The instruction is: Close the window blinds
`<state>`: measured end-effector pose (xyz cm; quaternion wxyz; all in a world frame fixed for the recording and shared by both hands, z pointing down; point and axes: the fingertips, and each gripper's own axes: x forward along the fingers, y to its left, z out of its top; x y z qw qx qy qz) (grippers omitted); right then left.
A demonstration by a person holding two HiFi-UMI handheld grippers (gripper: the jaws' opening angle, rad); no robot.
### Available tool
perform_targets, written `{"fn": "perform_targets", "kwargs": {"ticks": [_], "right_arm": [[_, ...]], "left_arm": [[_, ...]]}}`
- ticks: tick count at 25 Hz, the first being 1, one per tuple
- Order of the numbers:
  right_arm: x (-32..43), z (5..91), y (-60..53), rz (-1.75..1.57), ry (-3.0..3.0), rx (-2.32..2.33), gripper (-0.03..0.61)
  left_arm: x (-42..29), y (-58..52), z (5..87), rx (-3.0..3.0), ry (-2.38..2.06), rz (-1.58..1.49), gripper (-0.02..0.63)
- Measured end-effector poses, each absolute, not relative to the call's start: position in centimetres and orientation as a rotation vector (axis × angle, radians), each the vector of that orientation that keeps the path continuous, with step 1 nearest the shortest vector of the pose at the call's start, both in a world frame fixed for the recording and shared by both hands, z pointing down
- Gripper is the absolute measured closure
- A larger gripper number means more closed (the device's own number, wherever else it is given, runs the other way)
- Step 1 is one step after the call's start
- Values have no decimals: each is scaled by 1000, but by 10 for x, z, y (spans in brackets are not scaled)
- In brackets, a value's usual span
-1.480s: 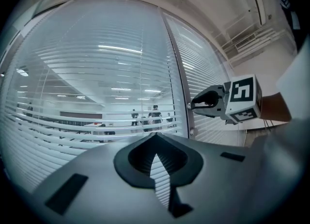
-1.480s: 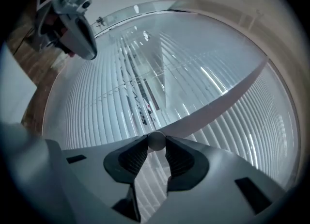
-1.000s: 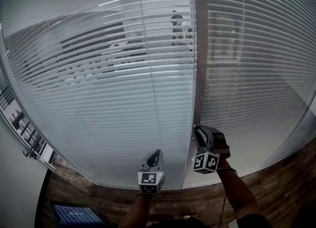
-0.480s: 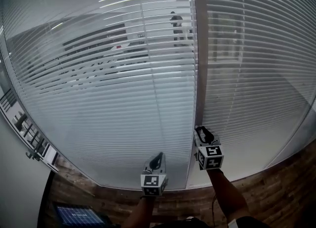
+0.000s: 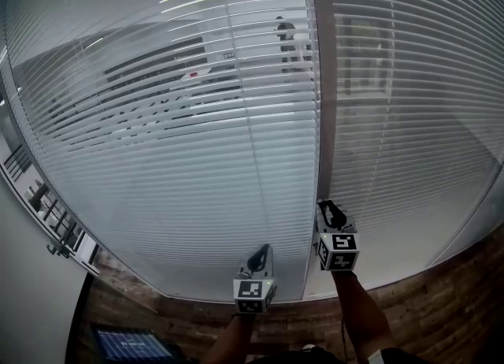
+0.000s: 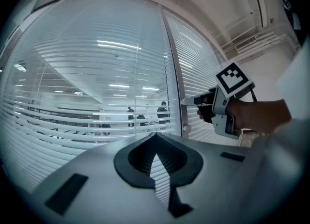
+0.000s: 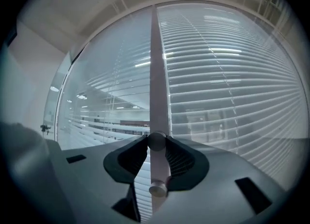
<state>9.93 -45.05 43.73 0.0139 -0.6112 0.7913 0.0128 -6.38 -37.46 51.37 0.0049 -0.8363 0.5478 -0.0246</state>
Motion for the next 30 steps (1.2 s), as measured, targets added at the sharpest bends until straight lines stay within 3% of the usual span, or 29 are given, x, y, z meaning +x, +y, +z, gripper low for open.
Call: {"fn": "perform_targets", "kwargs": {"ticks": [8, 20, 30], "right_arm": [[91, 433, -448, 499, 2649, -2026, 454], [84, 443, -449, 1527, 2833, -2100, 456], [82, 451, -449, 2438, 2804, -1891, 456]], "left_arm": [[-68, -375, 516, -2638, 1731, -84, 614], [-66, -379, 513, -2657, 1708, -103, 614], [-46, -375, 512, -2700, 1614, -121, 614]]}}
